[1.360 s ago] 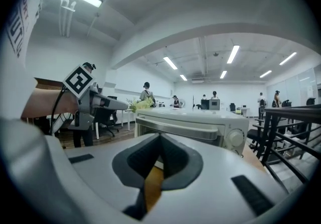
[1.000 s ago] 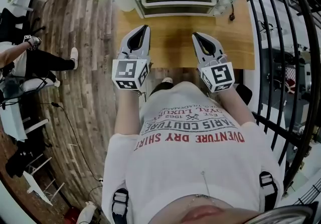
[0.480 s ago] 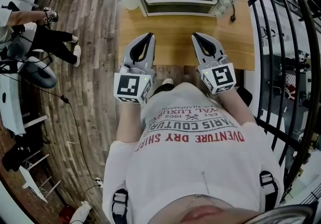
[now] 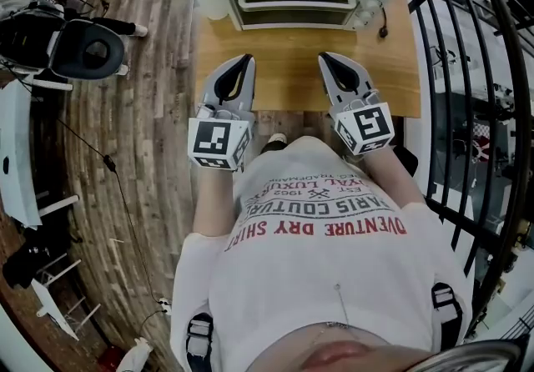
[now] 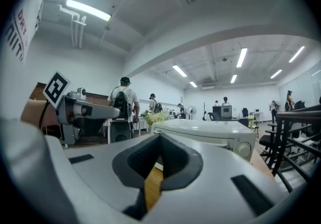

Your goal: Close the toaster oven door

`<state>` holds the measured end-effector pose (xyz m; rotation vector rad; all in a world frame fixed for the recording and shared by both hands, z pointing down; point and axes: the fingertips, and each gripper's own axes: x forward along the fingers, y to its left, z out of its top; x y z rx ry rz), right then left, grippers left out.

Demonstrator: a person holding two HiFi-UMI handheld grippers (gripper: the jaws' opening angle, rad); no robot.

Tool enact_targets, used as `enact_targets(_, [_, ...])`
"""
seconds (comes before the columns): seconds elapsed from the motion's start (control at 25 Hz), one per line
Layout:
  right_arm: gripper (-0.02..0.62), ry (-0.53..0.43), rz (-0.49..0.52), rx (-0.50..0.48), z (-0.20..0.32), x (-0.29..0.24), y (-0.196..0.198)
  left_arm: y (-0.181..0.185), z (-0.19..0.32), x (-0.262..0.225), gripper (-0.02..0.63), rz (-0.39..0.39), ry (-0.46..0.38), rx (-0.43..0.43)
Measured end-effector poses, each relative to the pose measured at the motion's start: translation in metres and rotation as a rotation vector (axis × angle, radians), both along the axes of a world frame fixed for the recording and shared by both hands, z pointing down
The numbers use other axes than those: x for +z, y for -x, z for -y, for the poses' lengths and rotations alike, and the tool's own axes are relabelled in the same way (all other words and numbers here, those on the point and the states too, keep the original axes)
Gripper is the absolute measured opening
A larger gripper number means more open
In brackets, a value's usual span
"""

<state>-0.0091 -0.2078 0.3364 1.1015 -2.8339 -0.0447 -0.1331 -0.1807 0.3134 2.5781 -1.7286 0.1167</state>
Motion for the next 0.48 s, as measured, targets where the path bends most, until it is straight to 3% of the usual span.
enact_targets(0.48, [0.005,-0.018,-0.025,0.008,-0.0020,-0.0008,-0.0037,0.0005,0.0029,0.0024,0.012,-0.019,0.018,-0.013])
